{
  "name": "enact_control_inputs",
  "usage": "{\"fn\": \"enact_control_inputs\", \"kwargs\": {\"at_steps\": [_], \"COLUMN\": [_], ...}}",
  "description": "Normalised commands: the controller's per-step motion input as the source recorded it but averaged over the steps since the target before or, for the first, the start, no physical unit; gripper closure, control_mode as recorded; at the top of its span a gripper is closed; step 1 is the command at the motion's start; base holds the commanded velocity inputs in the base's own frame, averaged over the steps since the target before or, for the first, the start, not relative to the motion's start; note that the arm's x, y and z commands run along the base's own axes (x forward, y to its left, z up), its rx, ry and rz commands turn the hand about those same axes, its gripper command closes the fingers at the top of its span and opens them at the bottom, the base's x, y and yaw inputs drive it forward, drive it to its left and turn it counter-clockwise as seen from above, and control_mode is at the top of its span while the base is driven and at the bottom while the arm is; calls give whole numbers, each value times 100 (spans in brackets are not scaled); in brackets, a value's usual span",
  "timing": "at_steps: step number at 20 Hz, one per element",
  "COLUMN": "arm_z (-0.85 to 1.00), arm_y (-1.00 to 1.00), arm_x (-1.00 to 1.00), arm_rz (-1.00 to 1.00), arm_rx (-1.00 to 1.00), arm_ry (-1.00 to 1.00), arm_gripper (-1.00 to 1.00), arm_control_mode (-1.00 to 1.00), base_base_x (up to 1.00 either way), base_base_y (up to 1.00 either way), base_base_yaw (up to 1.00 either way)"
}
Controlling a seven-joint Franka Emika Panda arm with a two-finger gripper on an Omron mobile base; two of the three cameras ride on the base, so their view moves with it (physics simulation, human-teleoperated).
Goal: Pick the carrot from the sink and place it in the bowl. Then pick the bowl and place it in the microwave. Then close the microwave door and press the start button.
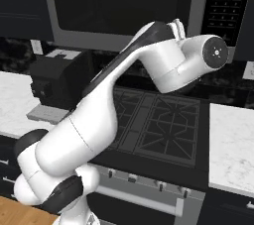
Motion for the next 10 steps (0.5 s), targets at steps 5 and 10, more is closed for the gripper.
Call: {"fn": "enact_control_inputs", "kwargs": {"at_steps": [5,10], "arm_z": [-35,-5], "arm_y": [-100,-81], "arm_x": [-22,8], "arm_rz": [0,-10], "arm_rx": [24,14], "arm_ry": [0,0], "arm_gripper": [-100,-100], "arm_control_mode": [-100,-100], "base_base_x": [0,0], "base_base_y": [0,0], "base_base_yaw": [0,0]}}
